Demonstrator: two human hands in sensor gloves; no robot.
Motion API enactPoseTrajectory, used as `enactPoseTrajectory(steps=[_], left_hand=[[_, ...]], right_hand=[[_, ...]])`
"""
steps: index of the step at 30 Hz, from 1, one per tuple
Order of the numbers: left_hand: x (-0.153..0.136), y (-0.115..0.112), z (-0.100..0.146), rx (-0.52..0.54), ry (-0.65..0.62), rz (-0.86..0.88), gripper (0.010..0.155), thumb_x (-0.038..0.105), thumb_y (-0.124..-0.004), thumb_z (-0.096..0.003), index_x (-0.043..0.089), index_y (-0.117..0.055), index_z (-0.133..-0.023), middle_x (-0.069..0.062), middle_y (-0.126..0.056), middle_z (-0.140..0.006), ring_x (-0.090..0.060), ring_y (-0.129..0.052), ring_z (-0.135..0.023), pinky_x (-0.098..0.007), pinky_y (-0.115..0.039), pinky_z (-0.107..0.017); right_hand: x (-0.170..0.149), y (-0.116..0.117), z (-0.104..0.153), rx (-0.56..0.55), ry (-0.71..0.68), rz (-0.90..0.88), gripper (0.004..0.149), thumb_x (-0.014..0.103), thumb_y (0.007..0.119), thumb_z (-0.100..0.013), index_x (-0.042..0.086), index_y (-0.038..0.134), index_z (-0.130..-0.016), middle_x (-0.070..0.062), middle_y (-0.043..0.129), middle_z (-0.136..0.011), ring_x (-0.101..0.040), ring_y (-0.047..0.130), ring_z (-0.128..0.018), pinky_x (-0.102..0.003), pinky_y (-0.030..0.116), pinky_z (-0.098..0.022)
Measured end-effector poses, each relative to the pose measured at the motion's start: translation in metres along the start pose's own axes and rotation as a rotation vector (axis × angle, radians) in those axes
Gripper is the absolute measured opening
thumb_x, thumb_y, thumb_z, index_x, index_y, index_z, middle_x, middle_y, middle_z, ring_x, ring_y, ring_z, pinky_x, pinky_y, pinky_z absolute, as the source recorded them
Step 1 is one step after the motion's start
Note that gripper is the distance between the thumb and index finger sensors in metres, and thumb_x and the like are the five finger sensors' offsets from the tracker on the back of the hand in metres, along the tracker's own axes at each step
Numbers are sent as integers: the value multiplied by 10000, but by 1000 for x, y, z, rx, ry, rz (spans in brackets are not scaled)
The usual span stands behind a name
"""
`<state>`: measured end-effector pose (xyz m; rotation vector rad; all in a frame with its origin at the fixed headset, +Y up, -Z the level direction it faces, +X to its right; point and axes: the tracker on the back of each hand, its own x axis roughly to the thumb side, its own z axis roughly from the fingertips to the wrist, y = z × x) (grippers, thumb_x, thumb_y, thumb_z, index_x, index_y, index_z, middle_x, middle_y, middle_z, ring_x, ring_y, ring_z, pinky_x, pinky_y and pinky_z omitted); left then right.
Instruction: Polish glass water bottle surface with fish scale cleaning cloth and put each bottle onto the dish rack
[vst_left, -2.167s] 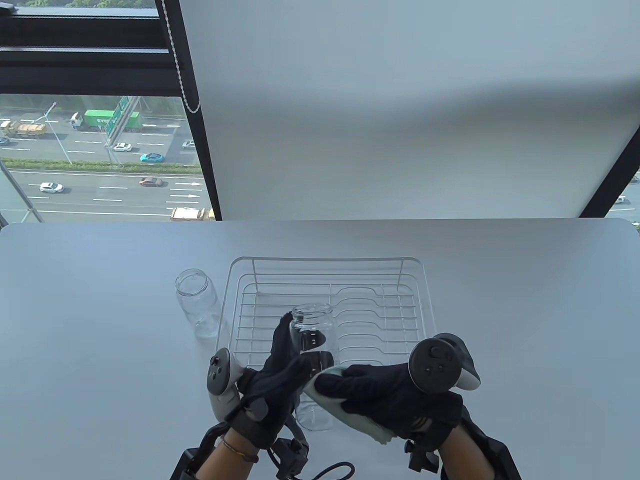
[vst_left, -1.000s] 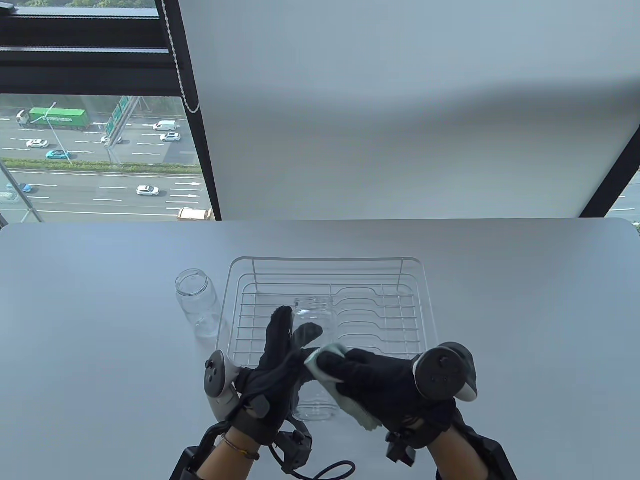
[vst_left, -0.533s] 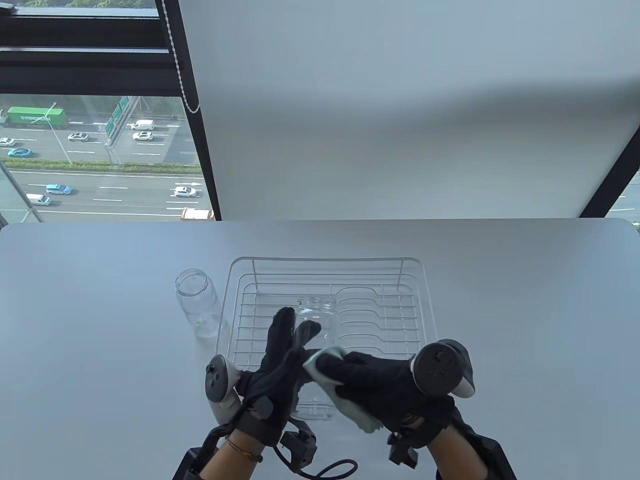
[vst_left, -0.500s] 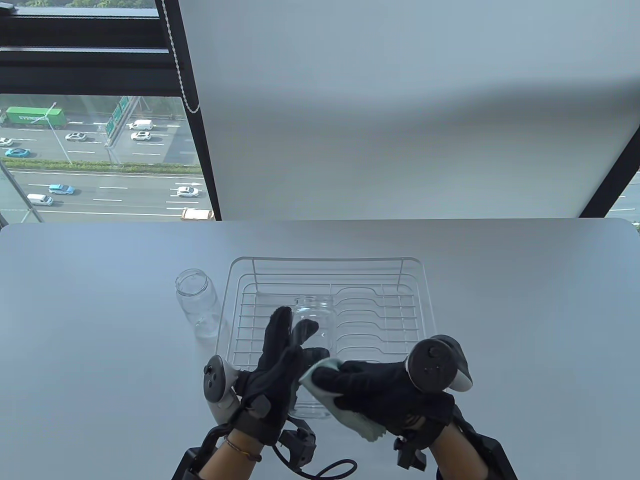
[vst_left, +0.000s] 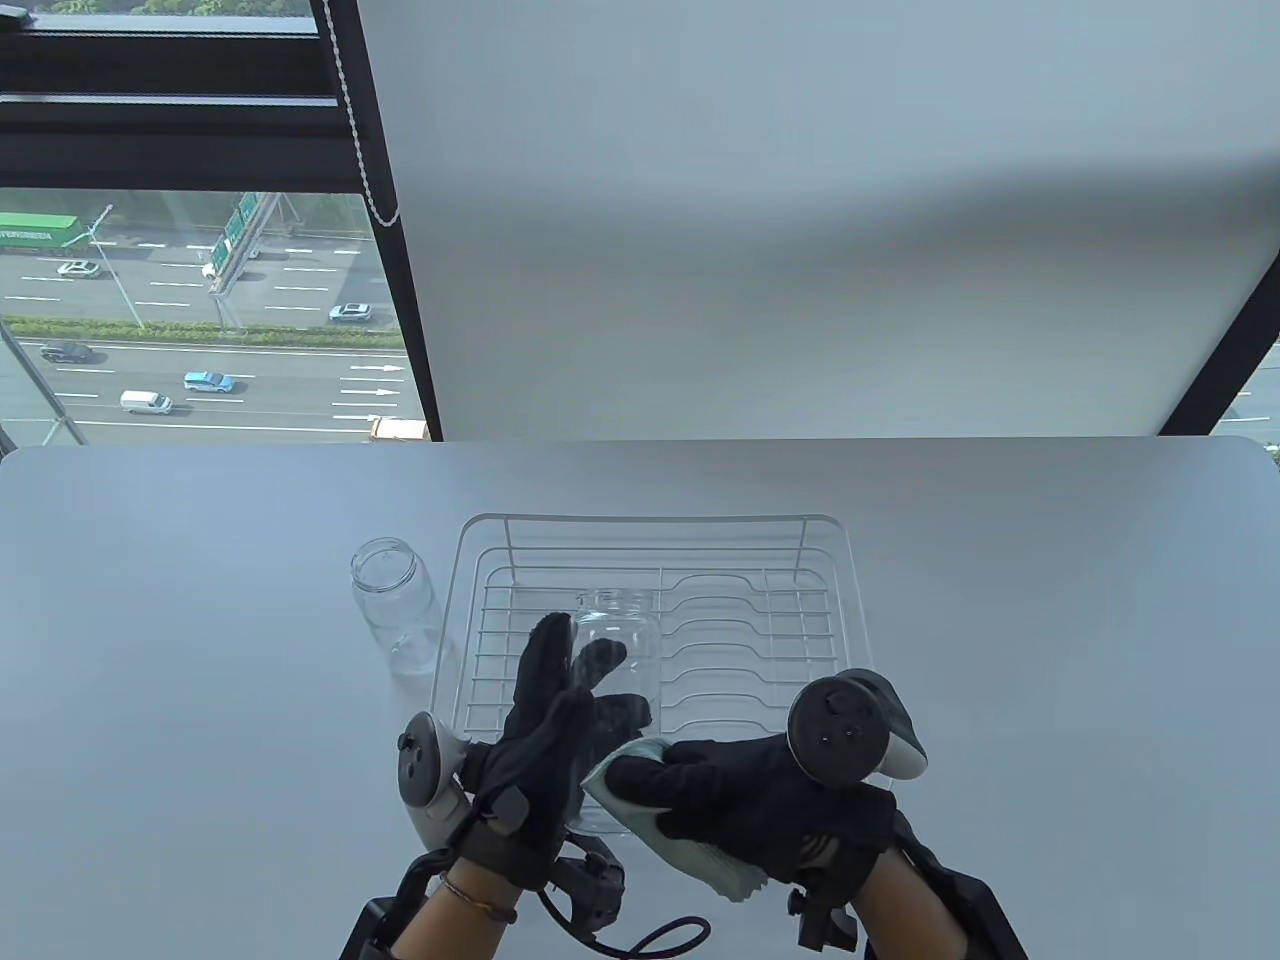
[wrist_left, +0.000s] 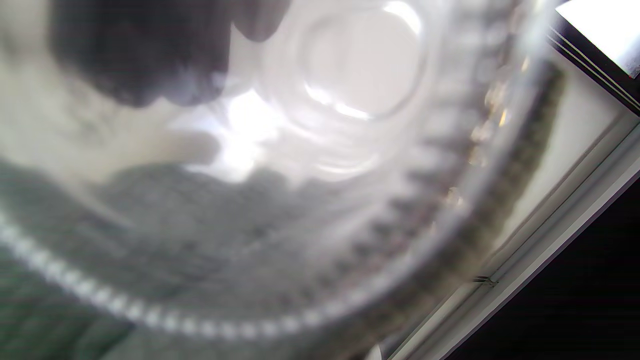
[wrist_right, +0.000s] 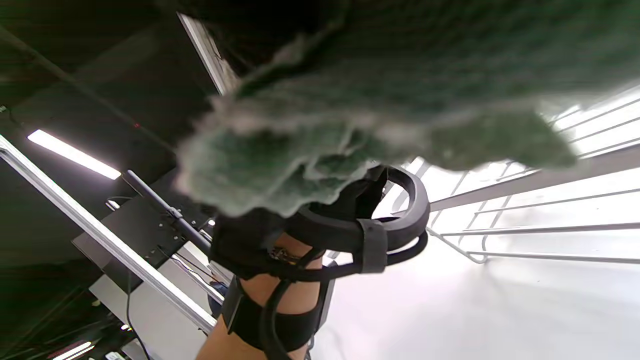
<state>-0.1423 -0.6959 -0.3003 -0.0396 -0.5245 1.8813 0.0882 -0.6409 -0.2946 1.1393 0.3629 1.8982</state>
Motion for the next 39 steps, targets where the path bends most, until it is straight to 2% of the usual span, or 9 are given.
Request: enactPoseTrajectory(steps=[6,13,16,19,25,28,33,36,39], left_hand=[[-7,-9,1,-31,38,41,852,562,-713,-555,227,-186,-1134,-282,-374,-1112,-572,-802,-823,-612,-808,-556],[-3,-2,1,11,24,43,849,562,-710,-553,220,-194,-1135,-279,-384,-1111,-573,-810,-817,-607,-812,-549],[-3,-3,1,0,44,55,843,551,-687,-557,207,-175,-1133,-289,-363,-1112,-581,-795,-823,-612,-802,-553],[-5,-8,0,-63,52,28,836,544,-670,-570,201,-157,-1134,-291,-346,-1114,-581,-783,-834,-610,-797,-565],[-1,-3,-2,24,23,56,843,535,-676,-560,180,-153,-1117,-275,-383,-1116,-583,-803,-816,-610,-812,-557],[-3,-3,-2,19,52,76,851,543,-698,-557,112,-201,-1096,-273,-419,-1107,-579,-819,-810,-595,-830,-554],[-3,-12,-2,-52,67,18,855,548,-719,-556,94,-228,-1089,-265,-440,-1106,-572,-832,-806,-592,-837,-549],[-1,-12,-2,-20,55,28,858,545,-748,-546,91,-254,-1079,-259,-475,-1098,-575,-849,-791,-596,-848,-535],[-1,-7,-3,41,30,79,869,545,-756,-541,74,-226,-1043,-252,-495,-1081,-579,-855,-793,-585,-861,-545]], right_hand=[[-8,-4,13,-468,79,87,551,405,694,-573,497,462,-1064,-165,785,-842,-290,935,-620,-538,776,-537],[-4,-1,1,62,21,-47,536,339,801,-550,537,575,-994,-180,804,-779,-288,950,-565,-535,786,-504],[-6,-5,4,-78,32,-21,542,338,772,-567,516,546,-1027,-187,798,-798,-302,937,-591,-546,771,-522],[-6,-9,12,-436,57,114,549,361,743,-557,495,527,-1043,-164,809,-822,-286,947,-602,-536,784,-530],[-3,1,4,107,28,-75,534,332,799,-555,530,573,-996,-185,794,-790,-300,945,-585,-544,776,-521],[-3,-5,6,-16,31,-25,542,335,799,-558,517,570,-1014,-180,816,-780,-299,953,-576,-542,779,-517],[-9,-17,19,-514,72,87,548,357,735,-566,513,505,-1038,-151,808,-841,-285,946,-618,-536,781,-538],[-12,-17,19,-377,37,0,556,352,754,-562,530,508,-1028,-170,805,-817,-284,951,-593,-533,791,-516],[-7,-8,9,29,-4,-67,554,335,811,-552,547,559,-997,-174,809,-794,-289,959,-584,-533,795,-510]])
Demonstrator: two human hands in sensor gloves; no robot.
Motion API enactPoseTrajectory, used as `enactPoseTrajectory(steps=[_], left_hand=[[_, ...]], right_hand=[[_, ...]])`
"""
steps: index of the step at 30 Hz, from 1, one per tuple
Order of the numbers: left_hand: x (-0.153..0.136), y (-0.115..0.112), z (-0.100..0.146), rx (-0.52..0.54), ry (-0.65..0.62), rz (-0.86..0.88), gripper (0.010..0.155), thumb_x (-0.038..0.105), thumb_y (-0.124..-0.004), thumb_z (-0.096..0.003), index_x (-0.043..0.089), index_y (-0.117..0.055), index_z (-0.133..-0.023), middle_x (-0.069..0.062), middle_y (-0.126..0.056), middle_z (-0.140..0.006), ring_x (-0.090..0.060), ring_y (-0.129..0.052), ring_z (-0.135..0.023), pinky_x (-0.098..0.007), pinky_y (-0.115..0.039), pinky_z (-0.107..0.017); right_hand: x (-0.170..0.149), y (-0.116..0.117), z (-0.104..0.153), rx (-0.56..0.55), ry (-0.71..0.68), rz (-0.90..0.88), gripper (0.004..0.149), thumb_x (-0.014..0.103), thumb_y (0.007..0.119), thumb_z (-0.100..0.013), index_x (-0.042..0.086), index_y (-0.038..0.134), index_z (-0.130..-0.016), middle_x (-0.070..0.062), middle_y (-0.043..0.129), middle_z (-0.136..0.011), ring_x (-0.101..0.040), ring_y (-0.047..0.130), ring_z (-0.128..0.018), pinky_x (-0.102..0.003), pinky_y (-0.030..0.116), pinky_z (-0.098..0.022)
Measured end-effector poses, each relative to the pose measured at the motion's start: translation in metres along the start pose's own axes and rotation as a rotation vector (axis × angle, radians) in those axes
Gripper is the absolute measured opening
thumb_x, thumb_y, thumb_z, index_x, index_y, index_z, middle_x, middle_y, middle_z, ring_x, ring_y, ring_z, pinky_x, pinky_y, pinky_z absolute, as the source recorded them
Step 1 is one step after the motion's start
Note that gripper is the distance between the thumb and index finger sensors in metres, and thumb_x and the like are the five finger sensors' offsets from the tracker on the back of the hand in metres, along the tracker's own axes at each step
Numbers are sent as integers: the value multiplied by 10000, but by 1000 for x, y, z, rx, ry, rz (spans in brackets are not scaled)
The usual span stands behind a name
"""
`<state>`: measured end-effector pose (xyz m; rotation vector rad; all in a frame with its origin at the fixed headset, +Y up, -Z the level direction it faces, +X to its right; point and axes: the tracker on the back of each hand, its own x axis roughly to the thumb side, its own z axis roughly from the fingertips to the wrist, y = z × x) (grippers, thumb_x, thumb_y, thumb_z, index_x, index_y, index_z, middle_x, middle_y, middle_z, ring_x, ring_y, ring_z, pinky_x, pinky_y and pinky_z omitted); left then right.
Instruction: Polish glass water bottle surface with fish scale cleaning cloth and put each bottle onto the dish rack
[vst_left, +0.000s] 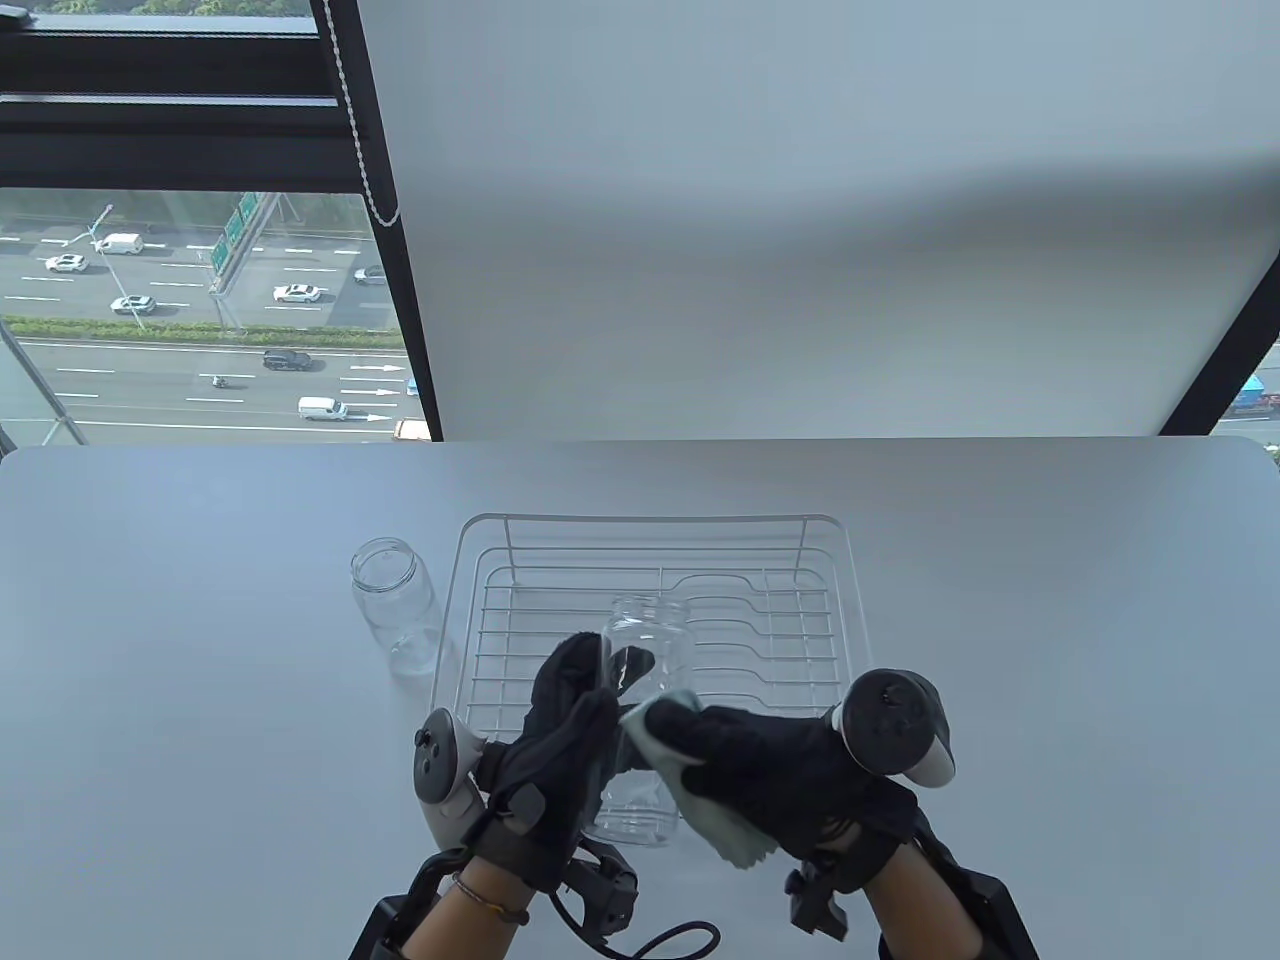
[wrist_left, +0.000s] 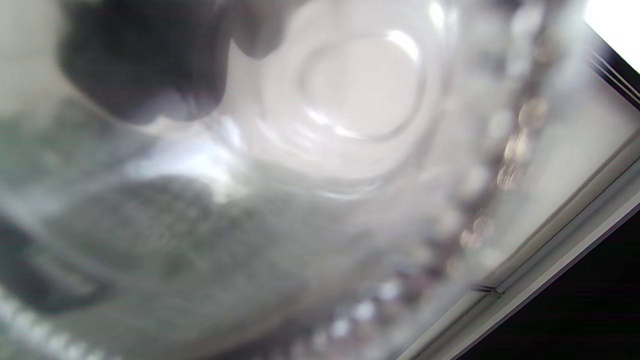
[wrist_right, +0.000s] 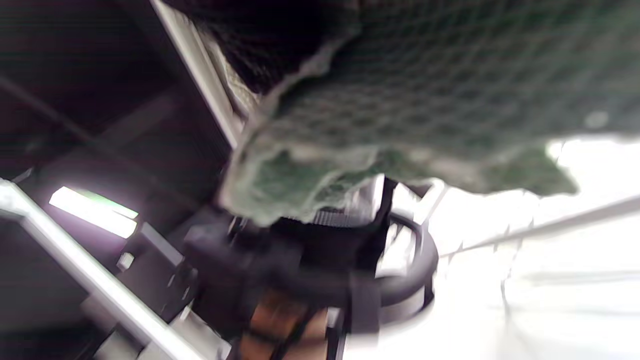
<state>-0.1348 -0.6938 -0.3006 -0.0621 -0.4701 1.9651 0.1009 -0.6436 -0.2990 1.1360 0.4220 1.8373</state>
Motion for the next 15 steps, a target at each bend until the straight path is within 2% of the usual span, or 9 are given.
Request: enactPoseTrajectory(steps=[1,3,5,6,8,9,10,12,15], left_hand=[[-1,2,1,34,-4,12,861,543,-771,-533,69,-254,-1034,-252,-510,-1074,-571,-857,-800,-585,-863,-543],[-3,4,2,36,10,19,879,576,-815,-523,66,-287,-1006,-272,-421,-1057,-549,-855,-816,-561,-867,-559],[1,6,-1,45,11,19,851,556,-862,-494,10,-424,-978,-310,-425,-1012,-551,-819,-845,-566,-841,-574],[4,4,-2,-20,6,-31,841,546,-860,-495,0,-446,-982,-312,-411,-1016,-533,-775,-893,-555,-808,-613],[12,3,-5,-99,6,-91,849,554,-860,-492,-12,-494,-1008,-322,-456,-1023,-564,-748,-895,-574,-789,-608],[18,2,-5,-157,91,-122,892,570,-874,-479,39,-481,-1078,-320,-442,-1057,-673,-618,-908,-665,-709,-615],[23,2,-4,-254,158,-210,937,621,-863,-476,150,-408,-1147,-302,-425,-1094,-689,-575,-940,-727,-682,-602],[26,1,-8,-405,234,-285,993,623,-885,-468,310,-246,-1161,-325,-507,-1071,-699,-650,-902,-741,-716,-565],[27,-1,-9,-519,290,-197,1101,494,-1000,-436,346,-145,-1113,-376,-488,-1049,-711,-752,-818,-772,-750,-490]], right_hand=[[2,3,-1,37,11,3,561,337,822,-543,552,559,-990,-172,811,-787,-287,963,-581,-530,797,-510],[3,3,-3,-52,-12,62,573,333,839,-533,539,573,-996,-172,838,-758,-282,974,-551,-527,806,-491],[2,0,1,-213,1,100,583,329,828,-534,533,555,-1008,-166,835,-780,-285,967,-569,-533,800,-503],[1,-4,4,-320,-20,119,583,337,834,-517,541,571,-996,-158,852,-759,-274,979,-548,-525,813,-490],[0,-9,10,-372,-37,80,584,339,835,-525,540,562,-1001,-162,840,-756,-275,973,-547,-528,806,-492],[1,-11,12,-395,-42,81,587,333,843,-525,538,565,-999,-169,834,-751,-280,971,-544,-532,803,-491],[3,-13,16,-439,-41,132,586,336,837,-527,551,560,-996,-161,828,-767,-278,965,-560,-531,798,-503],[7,-14,17,-459,-63,199,589,347,836,-520,580,559,-984,-141,833,-774,-262,969,-564,-518,807,-506],[9,-13,17,-439,-70,174,590,344,836,-517,570,559,-987,-142,837,-766,-262,971,-557,-519,807,-502]])
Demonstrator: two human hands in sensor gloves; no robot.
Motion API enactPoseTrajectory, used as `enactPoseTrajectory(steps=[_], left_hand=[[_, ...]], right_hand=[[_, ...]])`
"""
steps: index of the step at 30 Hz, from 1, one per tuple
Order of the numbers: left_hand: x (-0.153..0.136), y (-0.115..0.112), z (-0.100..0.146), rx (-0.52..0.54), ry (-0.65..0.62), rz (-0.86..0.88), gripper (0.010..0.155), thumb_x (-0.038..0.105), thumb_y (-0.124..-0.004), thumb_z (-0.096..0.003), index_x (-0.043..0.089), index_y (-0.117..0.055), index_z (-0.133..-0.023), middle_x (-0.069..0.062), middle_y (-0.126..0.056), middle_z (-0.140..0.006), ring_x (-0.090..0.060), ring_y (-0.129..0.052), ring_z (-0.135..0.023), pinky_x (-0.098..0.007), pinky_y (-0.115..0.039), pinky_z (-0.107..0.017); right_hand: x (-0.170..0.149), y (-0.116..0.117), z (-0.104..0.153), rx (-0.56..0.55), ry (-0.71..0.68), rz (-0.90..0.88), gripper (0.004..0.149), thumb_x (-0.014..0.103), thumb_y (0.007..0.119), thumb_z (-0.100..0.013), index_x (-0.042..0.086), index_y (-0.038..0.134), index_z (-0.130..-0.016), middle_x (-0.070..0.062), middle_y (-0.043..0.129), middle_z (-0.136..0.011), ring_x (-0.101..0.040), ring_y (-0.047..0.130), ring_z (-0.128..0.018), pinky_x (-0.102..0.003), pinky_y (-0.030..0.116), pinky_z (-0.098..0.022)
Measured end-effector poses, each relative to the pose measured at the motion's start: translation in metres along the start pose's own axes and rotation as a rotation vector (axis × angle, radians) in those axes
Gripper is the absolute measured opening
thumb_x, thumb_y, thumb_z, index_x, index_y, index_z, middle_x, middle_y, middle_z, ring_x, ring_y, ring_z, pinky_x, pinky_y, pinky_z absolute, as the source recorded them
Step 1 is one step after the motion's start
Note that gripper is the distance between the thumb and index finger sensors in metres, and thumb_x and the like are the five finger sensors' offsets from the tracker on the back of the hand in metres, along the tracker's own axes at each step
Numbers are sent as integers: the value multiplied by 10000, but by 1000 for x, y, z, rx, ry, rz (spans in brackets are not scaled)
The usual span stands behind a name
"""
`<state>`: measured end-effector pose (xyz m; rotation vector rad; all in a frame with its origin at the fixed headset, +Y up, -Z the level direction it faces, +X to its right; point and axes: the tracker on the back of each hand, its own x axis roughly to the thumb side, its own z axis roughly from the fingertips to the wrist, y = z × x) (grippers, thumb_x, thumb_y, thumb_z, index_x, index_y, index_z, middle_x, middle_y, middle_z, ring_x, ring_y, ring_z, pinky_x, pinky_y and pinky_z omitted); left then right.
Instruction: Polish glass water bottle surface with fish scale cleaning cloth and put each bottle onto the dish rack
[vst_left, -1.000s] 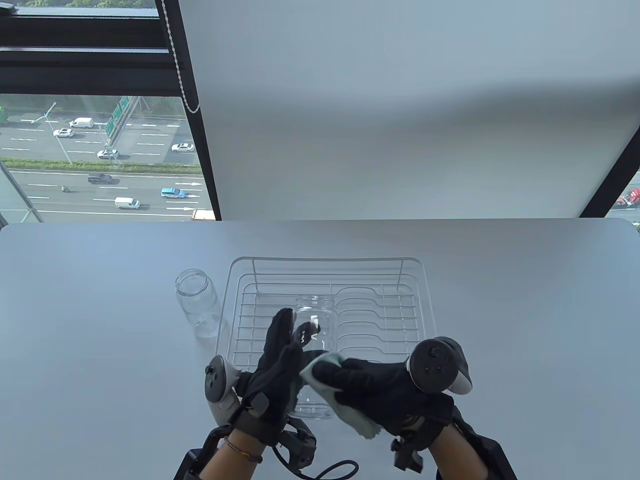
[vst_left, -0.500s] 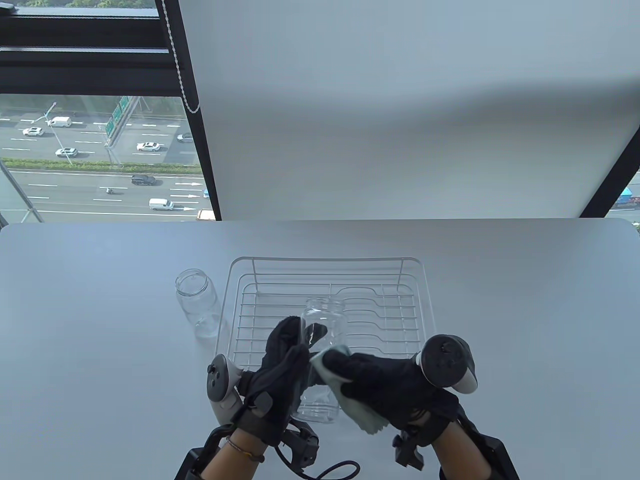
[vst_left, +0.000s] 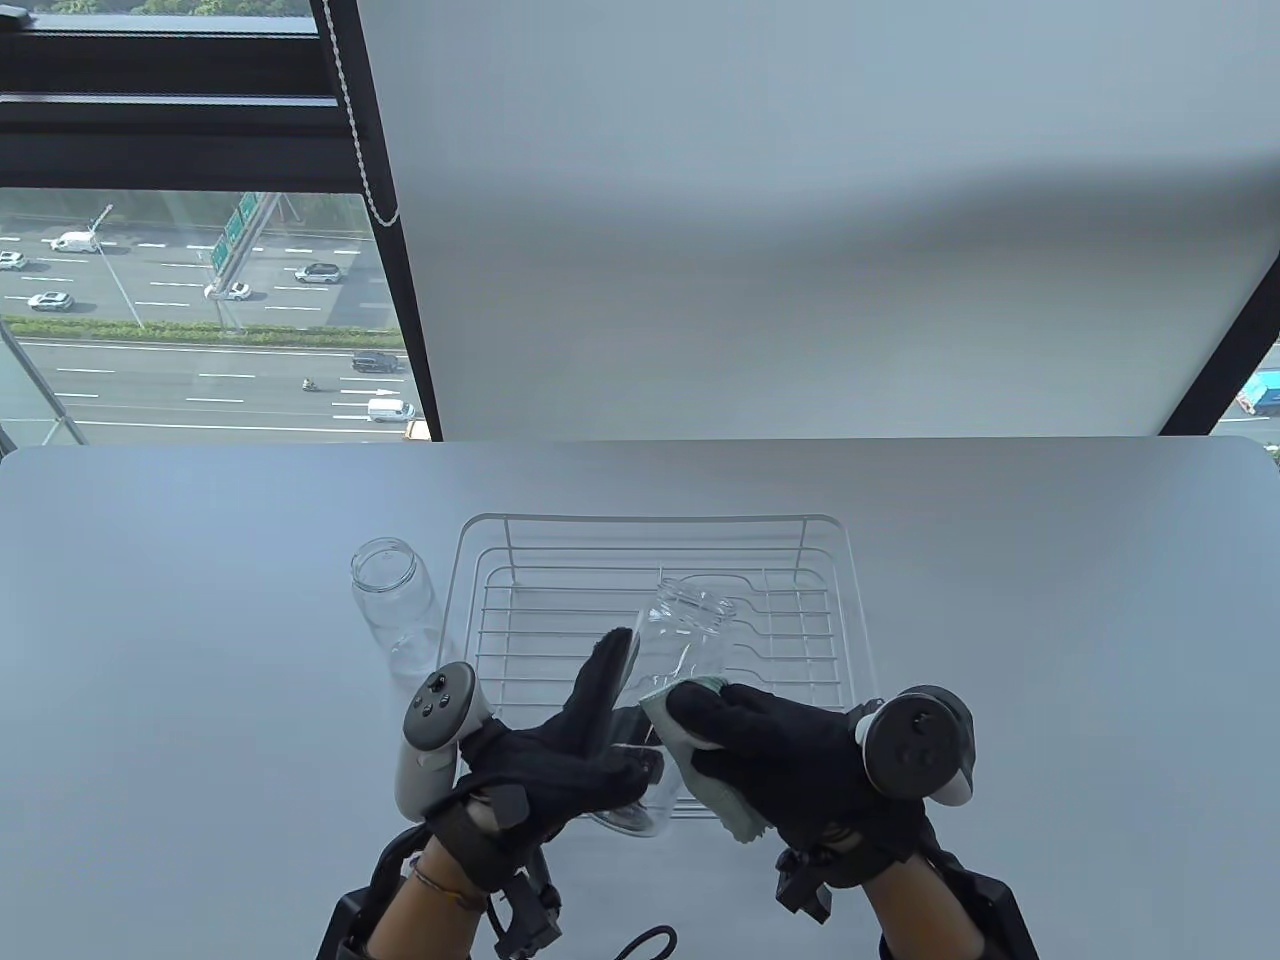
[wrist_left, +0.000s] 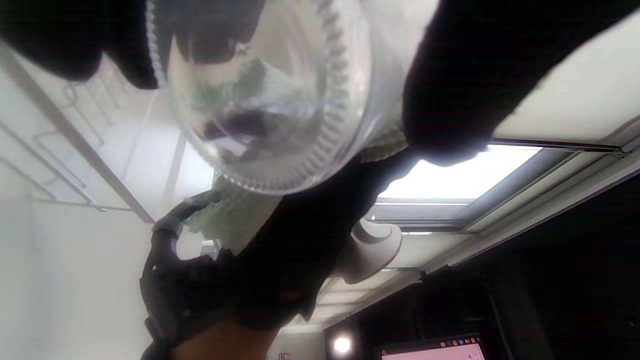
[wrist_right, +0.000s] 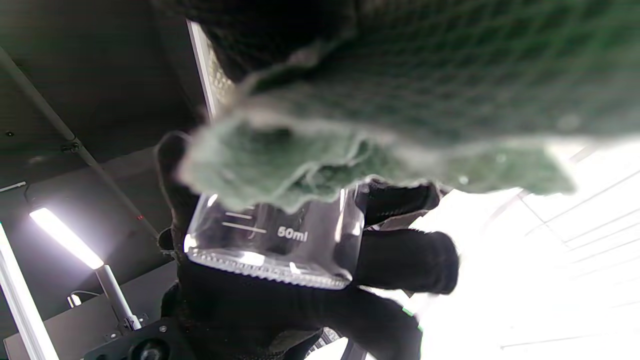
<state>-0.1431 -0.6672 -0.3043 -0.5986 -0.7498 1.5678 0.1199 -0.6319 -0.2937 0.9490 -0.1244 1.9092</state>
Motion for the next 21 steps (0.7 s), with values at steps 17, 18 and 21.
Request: enactPoseTrajectory(steps=[17,18,21], left_hand=[[49,0,28,766,-118,-966,685,402,-1036,-393,226,-782,-1005,-254,-617,-1046,-612,-709,-785,-692,-807,-520],[44,0,25,758,-114,-968,685,396,-1029,-396,229,-766,-1006,-247,-590,-1057,-610,-698,-799,-697,-790,-538],[33,-1,18,713,-110,-931,740,371,-1021,-402,238,-675,-1043,-256,-571,-1069,-619,-678,-816,-720,-752,-569]], right_hand=[[3,-4,0,42,18,-1,578,328,826,-532,456,573,-1036,-138,852,-801,-283,969,-569,-532,800,-505],[2,-4,0,48,29,1,580,326,827,-530,455,574,-1036,-140,854,-799,-284,970,-565,-533,801,-502],[2,-2,-1,65,36,42,574,329,827,-528,453,585,-1033,-137,859,-796,-280,972,-562,-531,804,-500]])
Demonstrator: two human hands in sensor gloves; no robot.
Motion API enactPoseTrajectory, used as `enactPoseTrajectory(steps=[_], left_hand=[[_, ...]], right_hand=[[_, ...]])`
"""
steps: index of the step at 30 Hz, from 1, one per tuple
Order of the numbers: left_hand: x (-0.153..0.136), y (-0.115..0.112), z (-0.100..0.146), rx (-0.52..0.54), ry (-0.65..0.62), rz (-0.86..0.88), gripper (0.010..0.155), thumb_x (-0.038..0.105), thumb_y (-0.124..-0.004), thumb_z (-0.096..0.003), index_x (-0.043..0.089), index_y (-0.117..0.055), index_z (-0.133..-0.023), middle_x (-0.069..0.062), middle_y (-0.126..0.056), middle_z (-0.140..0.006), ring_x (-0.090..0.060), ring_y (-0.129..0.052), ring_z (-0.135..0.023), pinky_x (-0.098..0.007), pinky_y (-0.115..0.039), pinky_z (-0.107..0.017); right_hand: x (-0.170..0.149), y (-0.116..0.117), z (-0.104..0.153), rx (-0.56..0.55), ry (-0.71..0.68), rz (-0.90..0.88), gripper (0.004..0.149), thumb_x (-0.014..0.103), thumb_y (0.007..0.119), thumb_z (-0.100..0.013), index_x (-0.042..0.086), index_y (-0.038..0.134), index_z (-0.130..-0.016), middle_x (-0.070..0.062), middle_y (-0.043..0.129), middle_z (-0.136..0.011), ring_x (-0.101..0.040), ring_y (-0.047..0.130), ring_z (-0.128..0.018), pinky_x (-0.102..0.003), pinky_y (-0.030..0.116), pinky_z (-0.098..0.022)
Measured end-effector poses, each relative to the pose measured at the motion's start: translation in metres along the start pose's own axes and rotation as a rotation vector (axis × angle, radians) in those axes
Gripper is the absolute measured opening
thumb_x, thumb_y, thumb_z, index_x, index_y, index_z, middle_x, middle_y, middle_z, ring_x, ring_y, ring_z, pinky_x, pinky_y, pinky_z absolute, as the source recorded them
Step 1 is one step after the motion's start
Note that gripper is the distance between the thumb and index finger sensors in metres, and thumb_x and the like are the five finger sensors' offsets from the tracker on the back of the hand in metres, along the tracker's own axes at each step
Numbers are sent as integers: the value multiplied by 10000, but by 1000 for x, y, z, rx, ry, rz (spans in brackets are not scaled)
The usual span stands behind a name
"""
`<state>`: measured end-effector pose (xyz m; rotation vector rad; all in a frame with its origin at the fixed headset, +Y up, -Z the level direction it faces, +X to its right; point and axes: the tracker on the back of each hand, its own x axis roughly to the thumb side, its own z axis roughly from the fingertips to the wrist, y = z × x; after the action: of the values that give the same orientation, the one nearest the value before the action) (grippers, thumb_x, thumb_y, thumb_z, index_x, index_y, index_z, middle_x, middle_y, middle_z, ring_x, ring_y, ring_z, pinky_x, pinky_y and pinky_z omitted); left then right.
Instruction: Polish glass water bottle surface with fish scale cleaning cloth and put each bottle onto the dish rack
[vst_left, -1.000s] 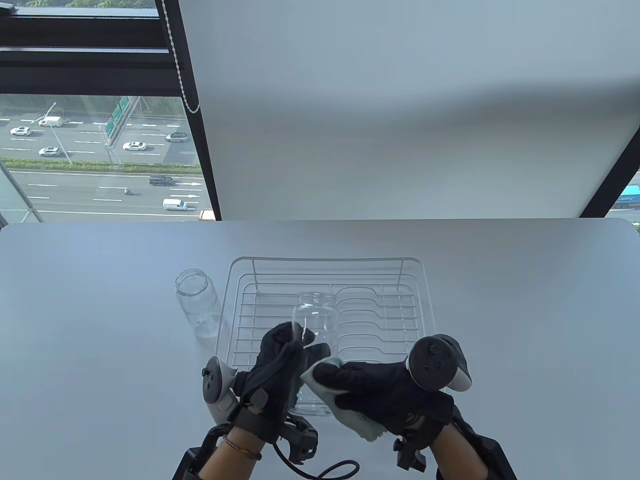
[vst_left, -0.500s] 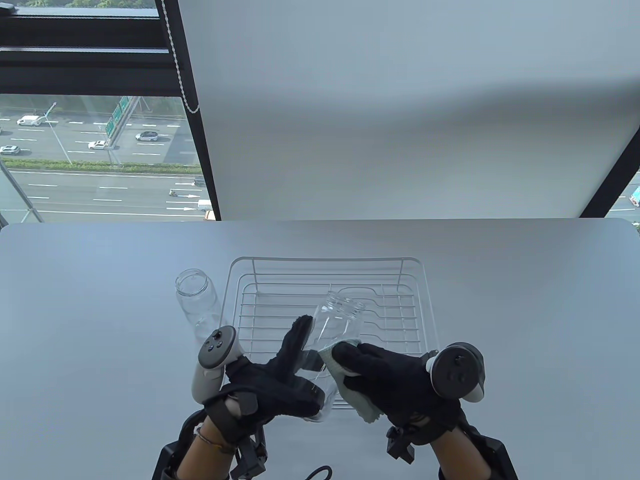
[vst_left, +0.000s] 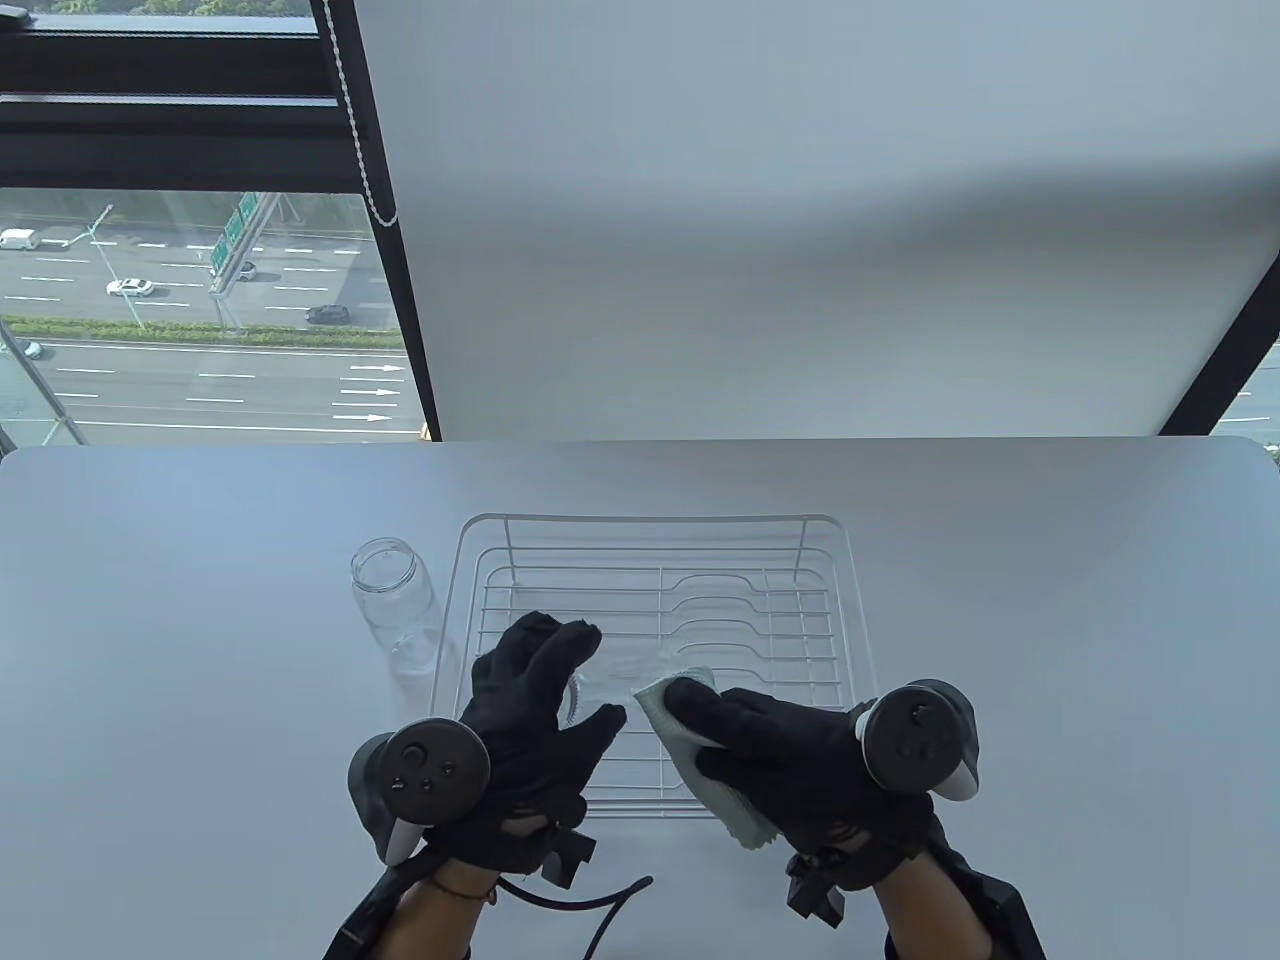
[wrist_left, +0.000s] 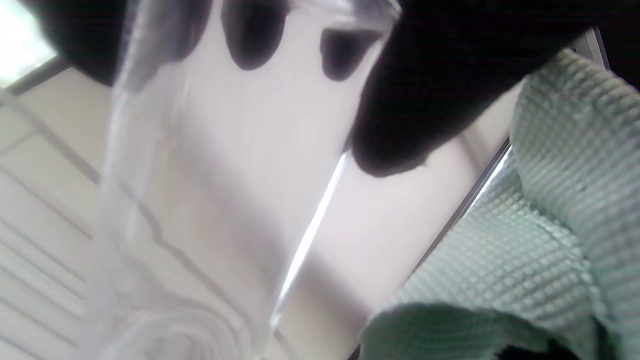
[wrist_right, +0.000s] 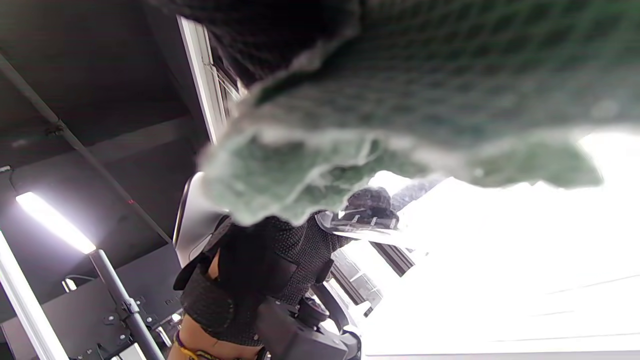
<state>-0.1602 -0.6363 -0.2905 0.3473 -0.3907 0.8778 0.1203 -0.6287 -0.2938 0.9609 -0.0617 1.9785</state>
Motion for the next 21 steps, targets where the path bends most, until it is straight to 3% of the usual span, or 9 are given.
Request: enactPoseTrajectory(steps=[7,10,21], left_hand=[[0,-21,-1,-19,-118,-86,795,395,-1058,-372,119,-688,-1019,-246,-621,-1056,-604,-758,-810,-692,-795,-566],[2,-28,-1,-30,-166,-106,758,399,-1062,-371,121,-748,-1002,-261,-544,-1067,-601,-773,-813,-683,-797,-576],[7,-42,0,-105,-162,-155,732,419,-997,-420,104,-707,-1013,-240,-493,-1080,-579,-751,-900,-619,-778,-626]], right_hand=[[-2,3,-2,35,19,26,572,328,827,-528,447,589,-1034,-140,862,-796,-282,974,-558,-532,805,-496],[-2,3,-2,44,23,33,567,330,823,-530,444,591,-1035,-139,863,-797,-282,974,-560,-532,805,-497],[-4,3,-2,75,40,57,560,333,813,-536,439,590,-1038,-141,863,-806,-285,972,-565,-533,804,-500]])
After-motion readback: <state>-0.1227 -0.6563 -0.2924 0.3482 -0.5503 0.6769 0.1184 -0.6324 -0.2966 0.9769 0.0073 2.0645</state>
